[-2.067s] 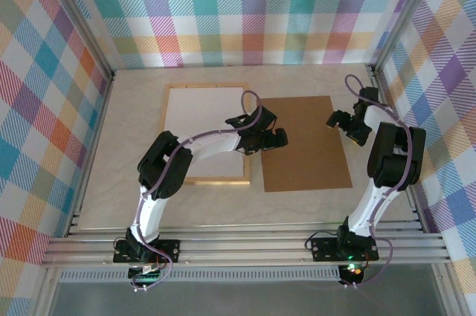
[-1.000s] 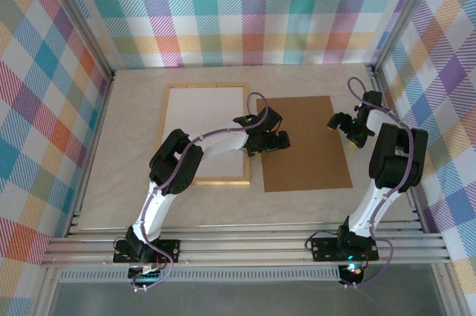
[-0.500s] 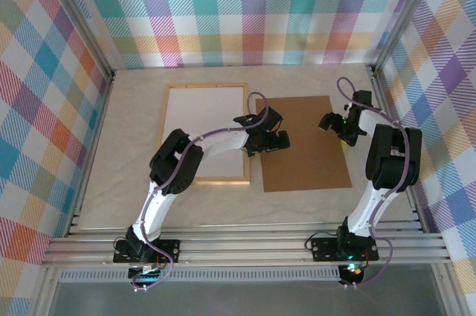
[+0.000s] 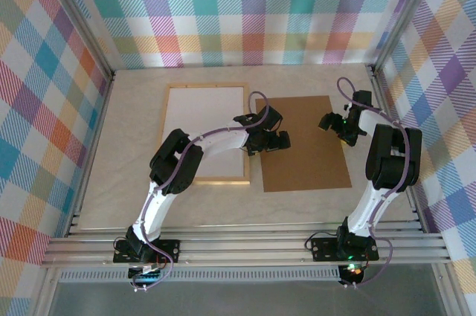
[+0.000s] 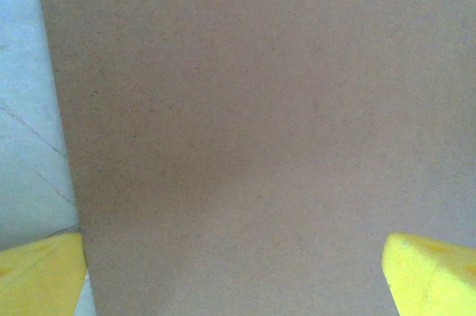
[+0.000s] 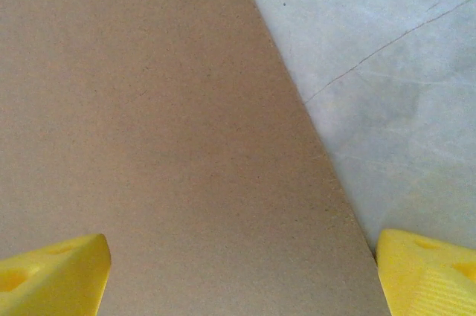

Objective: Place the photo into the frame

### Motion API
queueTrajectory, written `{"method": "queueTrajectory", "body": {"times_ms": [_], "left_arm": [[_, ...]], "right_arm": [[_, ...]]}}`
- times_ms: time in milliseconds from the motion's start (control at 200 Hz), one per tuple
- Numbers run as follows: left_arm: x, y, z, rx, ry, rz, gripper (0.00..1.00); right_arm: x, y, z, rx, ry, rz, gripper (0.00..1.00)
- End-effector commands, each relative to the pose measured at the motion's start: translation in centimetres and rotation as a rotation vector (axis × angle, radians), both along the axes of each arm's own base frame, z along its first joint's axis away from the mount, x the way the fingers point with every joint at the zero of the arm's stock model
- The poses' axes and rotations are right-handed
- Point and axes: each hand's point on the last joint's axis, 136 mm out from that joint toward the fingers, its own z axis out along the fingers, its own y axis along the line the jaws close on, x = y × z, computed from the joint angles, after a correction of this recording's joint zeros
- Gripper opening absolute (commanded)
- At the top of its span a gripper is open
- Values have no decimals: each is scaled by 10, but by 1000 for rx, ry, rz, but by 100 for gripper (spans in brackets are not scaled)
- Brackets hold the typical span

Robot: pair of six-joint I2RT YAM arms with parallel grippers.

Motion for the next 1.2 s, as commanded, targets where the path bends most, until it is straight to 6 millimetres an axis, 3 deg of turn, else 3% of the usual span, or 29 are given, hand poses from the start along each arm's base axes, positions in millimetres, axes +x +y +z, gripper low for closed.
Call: {"method": "queueTrajectory", "body": {"times_ms": [0,515,825,1195], "left_arm": [[3,-40,70,-193,-97,-86,100],[5,-38,118,-235,-173,-94,100],[5,-15,116,-171,-177,-69,100],[14,43,99,-98,-171,31,100]], "right_arm": [[-29,53,-17,191,120,77,90],[-30,58,-21,226,123,76,90],[-34,90,-12,293,116,121,90],[-44,139,-13,312,139,165,91]]}}
